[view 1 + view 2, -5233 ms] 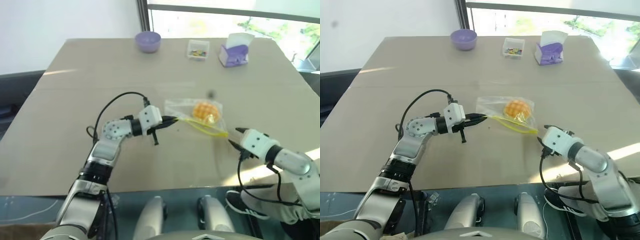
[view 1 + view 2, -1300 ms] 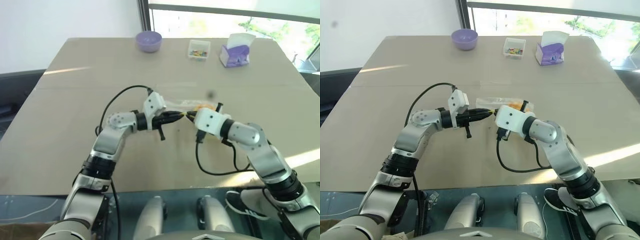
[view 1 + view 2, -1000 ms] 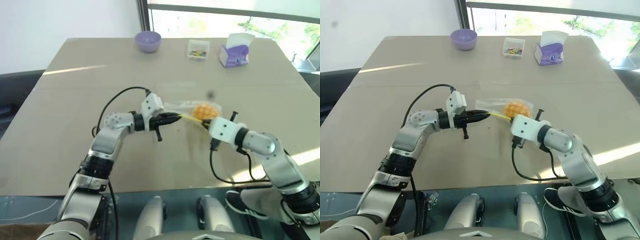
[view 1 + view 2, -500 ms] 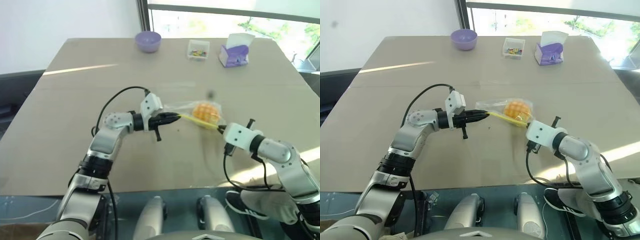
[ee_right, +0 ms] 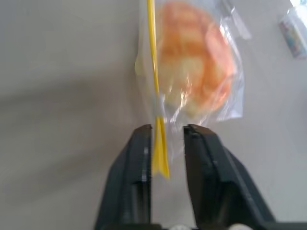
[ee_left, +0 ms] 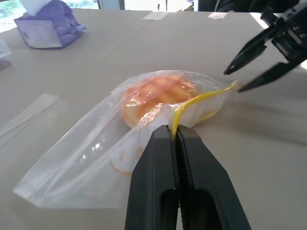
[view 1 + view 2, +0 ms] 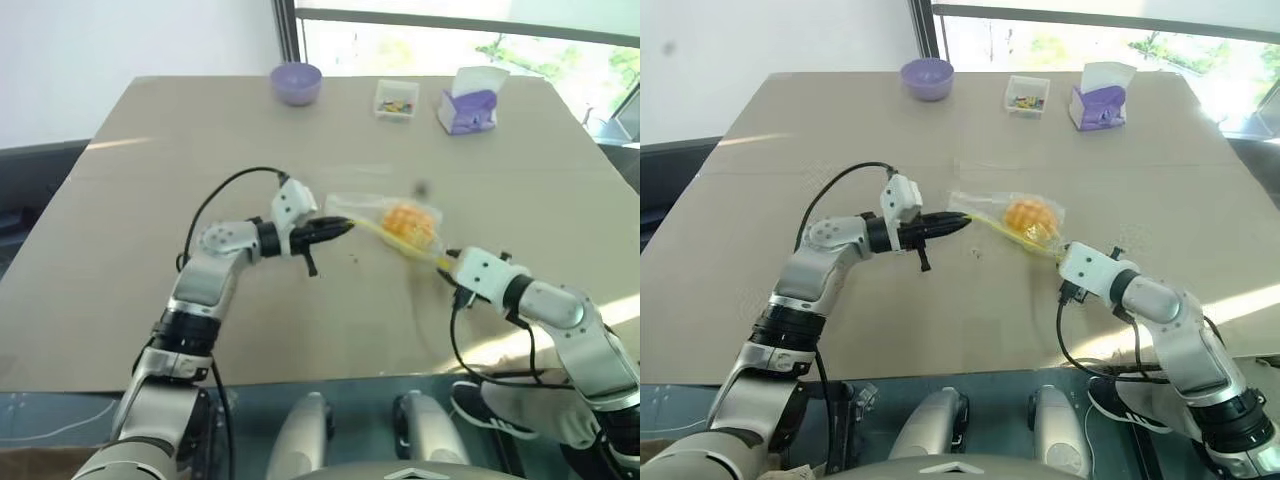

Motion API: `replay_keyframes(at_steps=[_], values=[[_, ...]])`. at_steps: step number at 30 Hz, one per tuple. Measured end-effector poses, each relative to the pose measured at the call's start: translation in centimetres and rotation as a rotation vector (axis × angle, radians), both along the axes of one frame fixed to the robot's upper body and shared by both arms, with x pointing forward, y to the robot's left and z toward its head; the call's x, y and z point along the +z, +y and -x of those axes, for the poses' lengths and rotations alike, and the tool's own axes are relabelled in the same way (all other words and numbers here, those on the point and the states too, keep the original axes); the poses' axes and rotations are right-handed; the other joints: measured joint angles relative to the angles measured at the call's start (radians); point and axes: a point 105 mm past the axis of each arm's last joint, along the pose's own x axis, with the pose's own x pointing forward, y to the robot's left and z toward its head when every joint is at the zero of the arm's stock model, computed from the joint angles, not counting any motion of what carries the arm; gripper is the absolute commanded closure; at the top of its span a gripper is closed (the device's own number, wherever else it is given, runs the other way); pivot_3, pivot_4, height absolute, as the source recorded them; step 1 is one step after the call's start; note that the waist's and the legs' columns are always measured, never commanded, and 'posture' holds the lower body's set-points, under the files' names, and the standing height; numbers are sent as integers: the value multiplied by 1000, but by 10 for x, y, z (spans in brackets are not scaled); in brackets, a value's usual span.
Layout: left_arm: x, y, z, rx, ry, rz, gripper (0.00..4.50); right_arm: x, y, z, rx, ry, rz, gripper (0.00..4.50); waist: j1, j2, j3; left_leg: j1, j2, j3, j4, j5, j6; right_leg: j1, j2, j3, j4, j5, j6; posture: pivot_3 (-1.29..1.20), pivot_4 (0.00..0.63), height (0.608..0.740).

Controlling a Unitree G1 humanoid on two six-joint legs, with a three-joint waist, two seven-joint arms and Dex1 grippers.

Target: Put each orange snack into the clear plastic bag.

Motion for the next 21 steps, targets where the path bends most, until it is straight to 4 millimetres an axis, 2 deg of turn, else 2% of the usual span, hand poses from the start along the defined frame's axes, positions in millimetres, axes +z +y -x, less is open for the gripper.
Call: replay_keyframes(at_steps=[11,12,14,16,17,21], values=[[0,-2,0,-3,3,6,4500,-4,8,3,3,23,-70,2430,0,0,0,0,0,0,0,0,0,0,0,0,0,0,0,0,150,737],[0,-2,0,-3,3,7,4500,-3,8,1,-4,16,-67,2818,0,0,0,0,0,0,0,0,0,0,0,0,0,0,0,0,150,737],[0,-2,0,-4,3,7,4500,-3,7,-2,-21,4,-69,3209,0,0,0,0,0,0,0,0,0,0,0,0,0,0,0,0,150,737],[0,-2,0,-4,4,8,4500,-8,2,-5,-41,9,-53,4223,0,0,0,0,0,0,0,0,0,0,0,0,0,0,0,0,150,737],[0,-2,0,-4,5,8,4500,-10,0,-6,-47,12,-44,4489,0,0,0,0,0,0,0,0,0,0,0,0,0,0,0,0,150,737],[-1,-2,0,-3,9,8,4500,-11,-2,-6,-38,-1,-30,4489,0,0,0,0,0,0,0,0,0,0,0,0,0,0,0,0,150,737]])
